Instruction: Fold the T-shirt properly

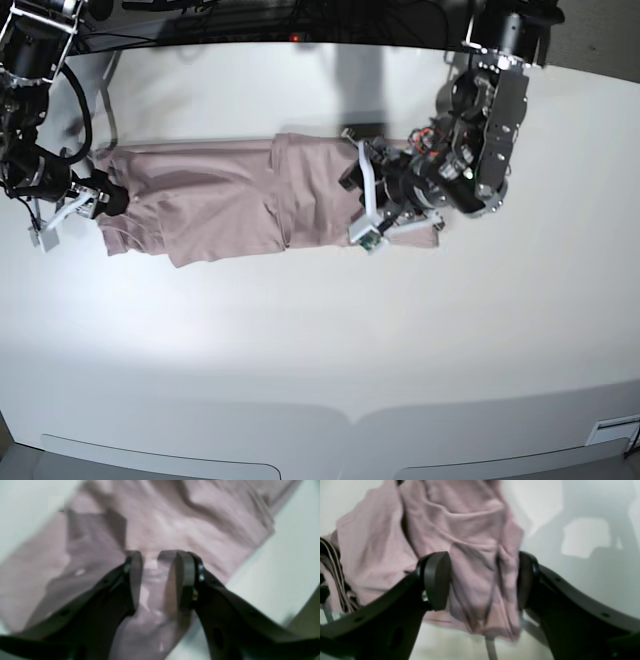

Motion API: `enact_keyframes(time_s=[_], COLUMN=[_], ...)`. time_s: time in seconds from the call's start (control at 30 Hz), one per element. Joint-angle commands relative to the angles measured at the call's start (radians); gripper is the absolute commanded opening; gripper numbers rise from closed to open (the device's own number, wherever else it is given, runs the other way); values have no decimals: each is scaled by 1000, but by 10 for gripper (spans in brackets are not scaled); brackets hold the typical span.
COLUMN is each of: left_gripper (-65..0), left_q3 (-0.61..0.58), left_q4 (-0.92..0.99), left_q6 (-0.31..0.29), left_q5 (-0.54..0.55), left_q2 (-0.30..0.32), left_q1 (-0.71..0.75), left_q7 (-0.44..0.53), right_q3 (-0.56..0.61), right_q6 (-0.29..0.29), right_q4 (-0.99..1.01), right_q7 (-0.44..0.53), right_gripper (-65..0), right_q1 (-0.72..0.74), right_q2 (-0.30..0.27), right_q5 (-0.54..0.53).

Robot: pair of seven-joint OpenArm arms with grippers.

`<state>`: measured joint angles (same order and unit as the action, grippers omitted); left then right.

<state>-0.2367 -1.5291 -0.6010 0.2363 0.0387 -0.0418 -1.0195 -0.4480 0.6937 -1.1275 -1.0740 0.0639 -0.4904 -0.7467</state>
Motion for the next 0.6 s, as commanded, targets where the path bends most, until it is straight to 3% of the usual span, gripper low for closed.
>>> enact_keyframes(time_s=[0.0, 0.2, 0.3, 0.4, 0.43, 0.57], left_gripper=[-435, -435, -435, -435, -435, -435], left_q3=[0, 0, 0, 0, 0, 0], left_q4=[-18, -18, -18, -18, -18, -18], left_q6=[3, 2, 2, 2, 2, 4], left_q5=[17, 17, 16, 14, 14, 14], left_q2=[-2, -2, -2, -2, -2, -2], left_q1=[-2, 45, 44, 44, 44, 41], left_q7=[23, 56, 57, 97, 117, 161], right_q3=[8, 16, 16, 16, 16, 16], right_q6=[4, 4, 4, 4, 4, 4], right_q4=[-10, -10, -10, -12, -12, -12], right_q7=[-16, -72, -72, -72, -71, -78], right_gripper=[-256, -272, -387, -614, -650, -650], right_q1=[10, 14, 18, 32, 40, 76], right_q2=[-5, 22, 15, 11, 12, 12], right_q5=[-23, -122, -121, -122, -122, -156])
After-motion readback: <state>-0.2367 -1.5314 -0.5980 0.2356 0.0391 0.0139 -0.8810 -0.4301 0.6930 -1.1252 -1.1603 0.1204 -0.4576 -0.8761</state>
